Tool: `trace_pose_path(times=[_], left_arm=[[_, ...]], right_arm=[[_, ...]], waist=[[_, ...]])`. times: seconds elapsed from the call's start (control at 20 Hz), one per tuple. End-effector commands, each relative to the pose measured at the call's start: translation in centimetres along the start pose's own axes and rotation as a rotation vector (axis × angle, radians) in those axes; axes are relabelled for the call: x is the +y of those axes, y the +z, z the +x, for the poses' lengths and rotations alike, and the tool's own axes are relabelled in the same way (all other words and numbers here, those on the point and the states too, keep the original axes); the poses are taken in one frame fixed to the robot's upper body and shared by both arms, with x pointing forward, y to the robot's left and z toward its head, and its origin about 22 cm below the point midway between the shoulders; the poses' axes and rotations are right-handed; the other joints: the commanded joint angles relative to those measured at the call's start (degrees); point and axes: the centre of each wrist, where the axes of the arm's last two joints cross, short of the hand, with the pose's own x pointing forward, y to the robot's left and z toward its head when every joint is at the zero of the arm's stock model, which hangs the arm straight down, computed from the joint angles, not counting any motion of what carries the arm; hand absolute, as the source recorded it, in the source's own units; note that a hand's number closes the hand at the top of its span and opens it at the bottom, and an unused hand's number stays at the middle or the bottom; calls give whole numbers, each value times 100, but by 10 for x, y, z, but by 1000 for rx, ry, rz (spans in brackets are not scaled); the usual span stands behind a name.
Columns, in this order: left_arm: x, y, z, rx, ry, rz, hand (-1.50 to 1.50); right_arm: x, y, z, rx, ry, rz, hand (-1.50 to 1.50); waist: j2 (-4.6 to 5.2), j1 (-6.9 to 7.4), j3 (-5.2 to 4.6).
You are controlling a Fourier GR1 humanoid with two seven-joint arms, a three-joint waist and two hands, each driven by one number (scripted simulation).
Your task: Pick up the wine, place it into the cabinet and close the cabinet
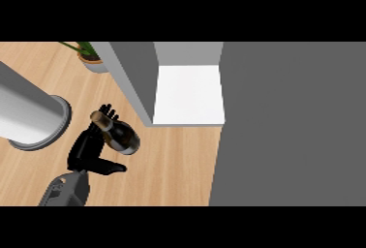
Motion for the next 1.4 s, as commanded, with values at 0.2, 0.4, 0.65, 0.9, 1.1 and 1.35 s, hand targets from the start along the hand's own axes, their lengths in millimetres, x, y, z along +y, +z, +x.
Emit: trace_pose_path(times=[0.2,0.4,0.65,0.9,1.1,1.35], left_arm=[[-12,-13,-22,6,16,-12,-150],[-2,-16,-18,14,46,-18,-150],[-3,-19,-17,-22,98,-23,-150],[2,-12,-25,4,142,-156,150],[-14,-39,-10,-3,63,-191,150],[-22,-20,-28,-108,-121,-223,150]], right_arm=[[9,17,6,-55,-41,-2,-150],[-7,24,18,-47,2,18,-150],[-7,33,31,-53,-23,18,-150],[-7,19,17,-46,-10,17,-150],[4,26,9,-43,-28,16,-150],[-13,14,7,-30,-5,9,-150]], waist=[[6,-6,-2],[5,-8,-1],[-9,-10,0],[3,-9,-2],[-3,-14,0],[7,-7,-1]])
